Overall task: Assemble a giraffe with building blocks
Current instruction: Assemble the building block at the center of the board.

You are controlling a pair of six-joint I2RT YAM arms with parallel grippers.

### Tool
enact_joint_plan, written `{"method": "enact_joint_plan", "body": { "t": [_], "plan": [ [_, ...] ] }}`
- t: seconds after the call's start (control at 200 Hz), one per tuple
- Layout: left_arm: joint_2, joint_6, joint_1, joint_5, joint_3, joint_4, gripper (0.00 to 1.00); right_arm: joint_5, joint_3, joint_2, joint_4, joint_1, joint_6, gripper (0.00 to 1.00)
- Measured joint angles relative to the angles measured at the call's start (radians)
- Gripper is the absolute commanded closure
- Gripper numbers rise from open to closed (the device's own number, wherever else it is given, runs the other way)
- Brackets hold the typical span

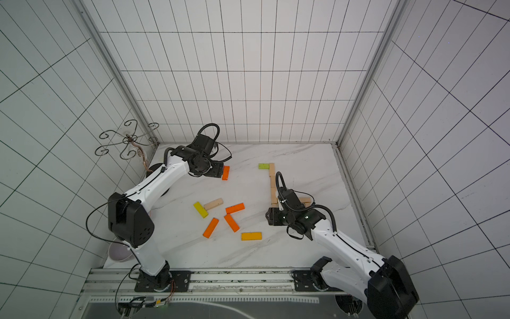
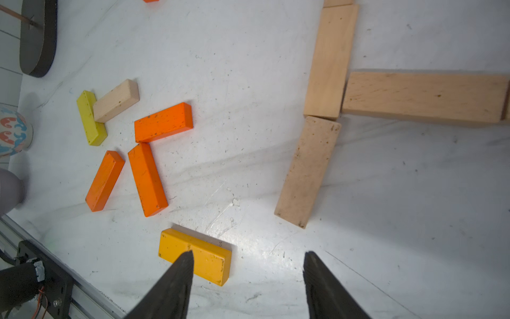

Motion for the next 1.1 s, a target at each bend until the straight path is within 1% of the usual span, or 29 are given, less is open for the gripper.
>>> {"method": "enact_joint_plan", "body": {
  "t": [0.14,0.28,0.385,0.465,0.575,0.695,0.805,0.91,1.1],
  "plan": [
    [-0.045,0.036,0.007,0.014,-0.163,0.000,0.16,0.046,0.000,-0.017,0.018,0.115,-0.008,0.40],
    [-0.046,0.062,0.011,0.019,-0.266,-0.001,0.15,0.106,0.000,-0.030,0.080,0.244,-0.041,0.41],
    [-0.047,0.072,0.013,0.022,-0.294,0.000,0.15,0.166,0.000,-0.039,0.145,0.352,-0.103,0.41],
    [-0.047,0.079,0.013,0.025,-0.296,0.004,0.15,0.231,-0.004,-0.064,0.211,0.447,-0.178,0.40],
    [-0.045,0.087,0.013,0.028,-0.296,0.011,0.15,0.298,-0.029,-0.118,0.330,0.535,-0.283,0.40],
    [-0.034,0.094,0.013,0.028,-0.296,0.021,0.15,0.348,-0.072,-0.145,0.418,0.560,-0.375,0.39],
    [0.001,0.102,0.013,0.031,-0.296,0.034,0.16,0.373,-0.092,-0.140,0.446,0.564,-0.429,0.39],
    [0.052,0.109,0.013,0.035,-0.296,0.054,0.16,0.383,-0.095,-0.130,0.472,0.564,-0.455,0.39],
    [0.128,0.117,0.013,0.047,-0.296,0.083,0.17,0.386,-0.103,-0.122,0.495,0.564,-0.463,0.39]
  ]
}}
